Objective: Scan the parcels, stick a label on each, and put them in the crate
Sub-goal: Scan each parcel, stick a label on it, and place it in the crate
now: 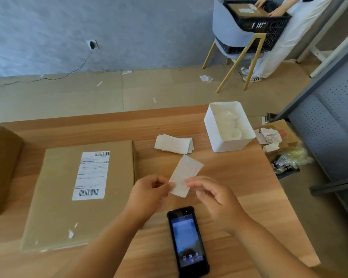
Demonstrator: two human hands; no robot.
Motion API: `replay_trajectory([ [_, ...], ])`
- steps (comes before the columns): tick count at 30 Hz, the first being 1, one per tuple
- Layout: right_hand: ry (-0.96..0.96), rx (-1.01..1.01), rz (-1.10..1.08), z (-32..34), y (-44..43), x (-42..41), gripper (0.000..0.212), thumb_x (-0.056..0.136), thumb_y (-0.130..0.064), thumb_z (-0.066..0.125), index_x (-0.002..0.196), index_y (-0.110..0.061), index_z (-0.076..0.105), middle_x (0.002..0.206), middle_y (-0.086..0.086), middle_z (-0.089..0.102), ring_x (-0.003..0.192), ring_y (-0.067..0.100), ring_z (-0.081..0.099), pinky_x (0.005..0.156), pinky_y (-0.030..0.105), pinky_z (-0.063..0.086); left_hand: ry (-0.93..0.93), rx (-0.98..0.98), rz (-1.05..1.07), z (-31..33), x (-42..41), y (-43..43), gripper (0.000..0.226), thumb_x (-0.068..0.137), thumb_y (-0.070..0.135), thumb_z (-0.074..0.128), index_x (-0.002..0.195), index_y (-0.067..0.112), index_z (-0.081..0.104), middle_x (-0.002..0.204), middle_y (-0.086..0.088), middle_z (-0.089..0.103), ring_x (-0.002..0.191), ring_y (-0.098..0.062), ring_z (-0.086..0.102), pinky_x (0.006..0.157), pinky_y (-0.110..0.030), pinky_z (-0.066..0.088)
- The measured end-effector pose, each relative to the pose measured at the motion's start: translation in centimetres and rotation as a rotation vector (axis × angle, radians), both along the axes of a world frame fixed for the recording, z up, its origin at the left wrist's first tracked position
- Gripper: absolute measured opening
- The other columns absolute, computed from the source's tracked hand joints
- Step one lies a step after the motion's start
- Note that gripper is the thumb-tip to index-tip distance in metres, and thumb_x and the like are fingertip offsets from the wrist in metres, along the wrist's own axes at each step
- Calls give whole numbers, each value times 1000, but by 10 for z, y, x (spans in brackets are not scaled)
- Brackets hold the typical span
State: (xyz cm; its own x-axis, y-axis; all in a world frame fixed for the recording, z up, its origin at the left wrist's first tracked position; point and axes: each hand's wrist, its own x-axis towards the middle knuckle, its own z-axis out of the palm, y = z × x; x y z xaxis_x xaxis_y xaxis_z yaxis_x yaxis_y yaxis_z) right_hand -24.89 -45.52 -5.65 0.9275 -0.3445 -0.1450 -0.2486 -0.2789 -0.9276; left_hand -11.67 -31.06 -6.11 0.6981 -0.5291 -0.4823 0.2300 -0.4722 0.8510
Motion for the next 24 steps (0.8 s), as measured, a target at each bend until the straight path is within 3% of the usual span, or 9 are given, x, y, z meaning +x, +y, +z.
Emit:
replay_trajectory([
  [4,25,-77,-67,7,33,18,26,92,-22,58,107,-43,63,114,-33,57,95,5,63,72,24,55,-114,51,2,-4,11,40,11,82,26,68,72,24,66,67,5,66,56,-1,57,54,-15,43],
  [6,10,-207,-116,7,46,27,20,88,-28,63,102,-42,64,110,-29,54,87,5,60,71,23,54,-169,62,-1,-6,17,63,13,82,25,67,70,27,64,63,9,63,53,2,53,48,-12,40],
  [10,41,-353,-129,4,74,45,15,82,-29,70,90,-39,64,109,-26,44,97,-1,52,76,16,44,-234,94,-74,-9,27,107,18,82,22,63,72,37,59,63,22,60,56,6,53,44,-7,37],
  [14,50,-270,-86,3,107,65,23,84,-17,69,80,-38,61,91,-23,60,87,-3,57,71,13,46,-285,105,-128,-7,38,146,22,81,23,65,74,42,57,67,26,60,58,7,53,47,-6,38],
  [18,57,-195,-92,0,136,79,22,83,-14,70,76,-34,63,81,-21,66,75,-1,61,64,11,48,-287,96,-130,-6,51,182,24,77,19,69,72,40,59,64,16,60,55,2,52,49,-10,39],
  [22,78,-44,-104,-3,163,92,24,82,-11,70,76,-34,64,79,-11,68,72,8,64,65,24,55,-202,26,9,-6,62,215,22,74,16,75,81,34,64,68,2,62,56,-2,53,52,-13,42],
  [24,83,19,-111,-5,175,98,26,83,-9,70,74,-33,66,78,-10,69,69,8,63,62,22,53,-186,-15,124,-7,66,229,28,73,16,78,87,35,63,69,0,65,59,-8,59,53,-11,43],
])
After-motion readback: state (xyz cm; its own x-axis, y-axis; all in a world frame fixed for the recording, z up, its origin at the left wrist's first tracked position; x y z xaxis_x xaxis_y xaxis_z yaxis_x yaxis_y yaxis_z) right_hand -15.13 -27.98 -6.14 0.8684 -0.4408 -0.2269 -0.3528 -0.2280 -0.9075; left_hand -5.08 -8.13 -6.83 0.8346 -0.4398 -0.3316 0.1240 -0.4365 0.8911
